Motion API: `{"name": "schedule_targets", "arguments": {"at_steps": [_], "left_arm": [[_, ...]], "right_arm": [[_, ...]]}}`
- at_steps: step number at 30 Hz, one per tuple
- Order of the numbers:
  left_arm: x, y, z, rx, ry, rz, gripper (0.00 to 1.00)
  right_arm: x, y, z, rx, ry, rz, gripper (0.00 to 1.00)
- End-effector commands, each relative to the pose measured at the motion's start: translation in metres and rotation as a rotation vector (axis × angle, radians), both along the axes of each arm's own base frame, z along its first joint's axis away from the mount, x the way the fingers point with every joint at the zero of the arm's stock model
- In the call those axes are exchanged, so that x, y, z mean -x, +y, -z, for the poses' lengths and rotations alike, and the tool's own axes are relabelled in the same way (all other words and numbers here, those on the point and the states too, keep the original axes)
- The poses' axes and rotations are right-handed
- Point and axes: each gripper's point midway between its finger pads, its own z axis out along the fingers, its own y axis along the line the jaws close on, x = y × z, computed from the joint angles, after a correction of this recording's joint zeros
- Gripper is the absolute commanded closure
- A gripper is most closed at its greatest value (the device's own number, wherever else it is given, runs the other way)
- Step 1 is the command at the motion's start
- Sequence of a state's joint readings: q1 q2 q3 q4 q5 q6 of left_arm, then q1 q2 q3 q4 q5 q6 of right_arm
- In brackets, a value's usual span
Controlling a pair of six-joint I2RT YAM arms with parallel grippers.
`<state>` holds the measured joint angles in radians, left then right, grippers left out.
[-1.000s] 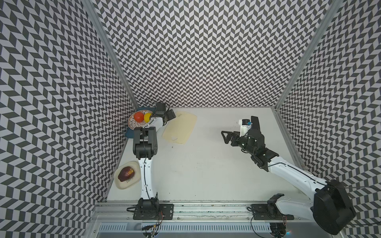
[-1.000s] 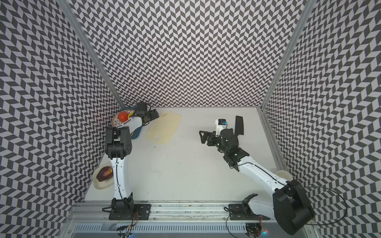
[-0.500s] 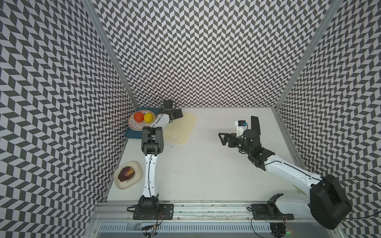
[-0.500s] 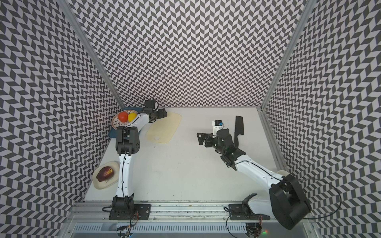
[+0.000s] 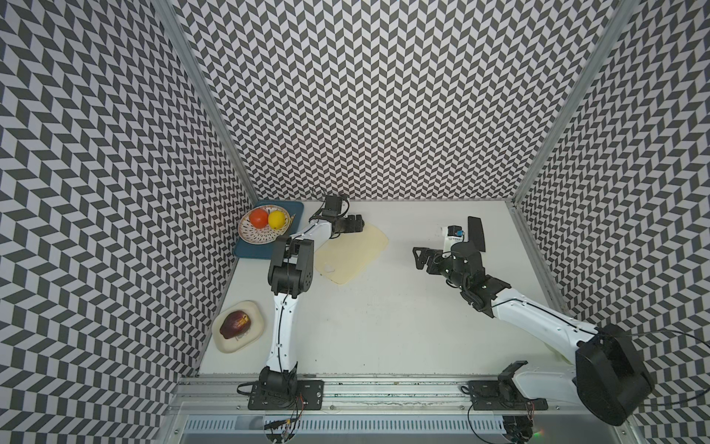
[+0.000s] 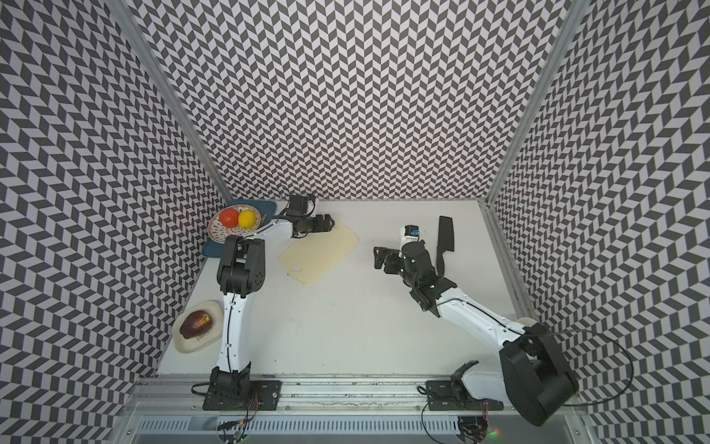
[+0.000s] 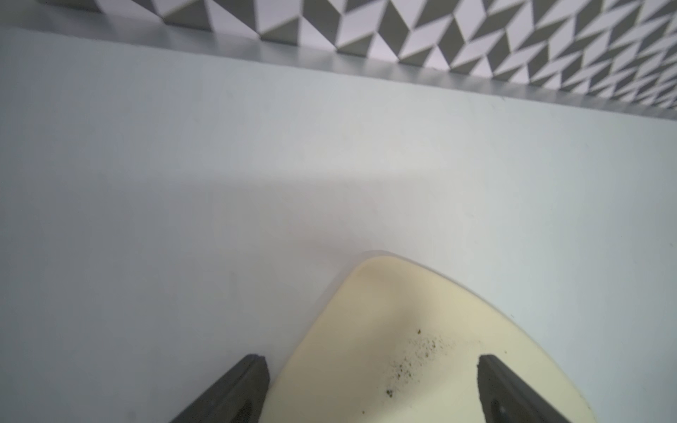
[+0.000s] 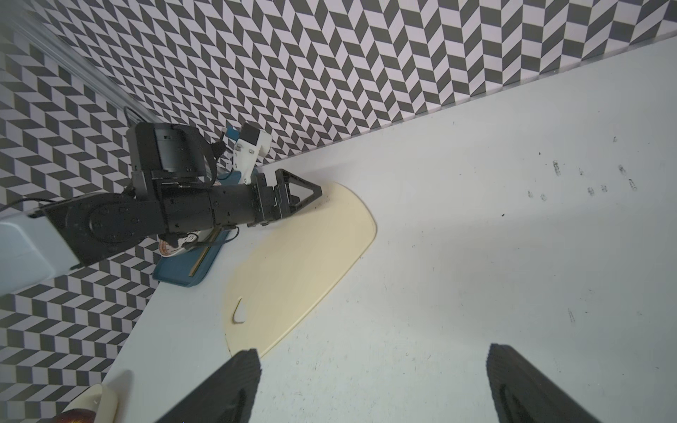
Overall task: Align the knife with the edge of the cutting board
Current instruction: Adjust the work surface at the center of the board.
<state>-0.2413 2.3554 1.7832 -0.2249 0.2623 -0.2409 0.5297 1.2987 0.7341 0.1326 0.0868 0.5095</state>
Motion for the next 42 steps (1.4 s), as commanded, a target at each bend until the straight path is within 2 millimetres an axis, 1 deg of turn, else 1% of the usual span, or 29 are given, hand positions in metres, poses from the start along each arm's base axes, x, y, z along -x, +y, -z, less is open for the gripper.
{"name": "schedule_targets", "arguments": {"at_steps": [1,3,6,9,12,16,18,20,22,24,25,27,30,33,37,39,40,42], "left_arm": [[0.047,-0.038,0.033,0.040,0.143,0.051,0.08],[0.062,-0.056,0.033,0.051,0.141,0.073,0.09],[0.084,-0.078,0.033,0.043,0.135,0.094,0.08],[0.106,-0.095,0.031,0.048,0.134,0.114,0.08],[0.125,-0.106,0.027,0.053,0.126,0.131,0.08],[0.149,-0.113,0.033,0.037,0.133,0.153,0.08],[0.154,-0.113,0.032,0.031,0.126,0.142,0.08],[0.153,-0.110,0.022,0.035,0.110,0.112,0.08],[0.150,-0.105,0.003,0.035,0.069,0.080,0.07],[0.149,-0.094,-0.019,0.030,0.020,0.033,0.06],[0.149,-0.084,-0.031,0.028,-0.010,-0.008,0.06],[0.152,-0.060,-0.047,0.012,-0.055,-0.110,0.04],[0.162,-0.026,-0.059,0.004,-0.097,-0.213,0.03],[0.179,0.014,-0.059,-0.008,-0.105,-0.334,0.01],[0.204,0.063,-0.040,0.051,-0.078,-0.448,0.00],[0.213,0.080,-0.030,0.086,-0.066,-0.475,0.00],[0.216,0.085,-0.028,0.098,-0.063,-0.478,0.00],[0.217,0.088,-0.023,0.111,-0.053,-0.463,0.00]], "right_arm": [[-0.010,-0.008,0.004,-0.001,0.004,0.050,0.00],[-0.014,-0.011,0.010,0.001,0.029,0.057,0.00],[-0.016,-0.016,0.020,0.006,0.067,0.066,0.00],[-0.017,-0.020,0.021,0.000,0.072,0.072,0.00],[-0.016,-0.020,0.020,-0.016,0.070,0.069,0.00],[-0.015,-0.022,0.020,-0.051,0.075,0.055,0.00],[-0.016,-0.024,0.024,-0.059,0.086,0.054,0.00],[-0.016,-0.022,0.025,-0.059,0.090,0.044,0.00],[-0.016,-0.021,0.027,-0.055,0.094,0.038,0.00],[-0.016,-0.020,0.028,-0.055,0.098,0.028,0.00],[-0.016,-0.018,0.028,-0.058,0.099,0.019,0.00],[-0.015,-0.011,0.028,-0.072,0.097,-0.022,0.00],[-0.014,-0.004,0.031,-0.080,0.112,-0.052,0.00],[-0.016,-0.007,0.037,-0.058,0.123,-0.025,0.00],[-0.016,-0.008,0.040,-0.056,0.130,-0.021,0.00],[-0.017,-0.007,0.041,-0.056,0.132,-0.024,0.00],[-0.017,-0.007,0.041,-0.056,0.133,-0.025,0.00],[-0.016,-0.006,0.041,-0.059,0.134,-0.029,0.00]]}}
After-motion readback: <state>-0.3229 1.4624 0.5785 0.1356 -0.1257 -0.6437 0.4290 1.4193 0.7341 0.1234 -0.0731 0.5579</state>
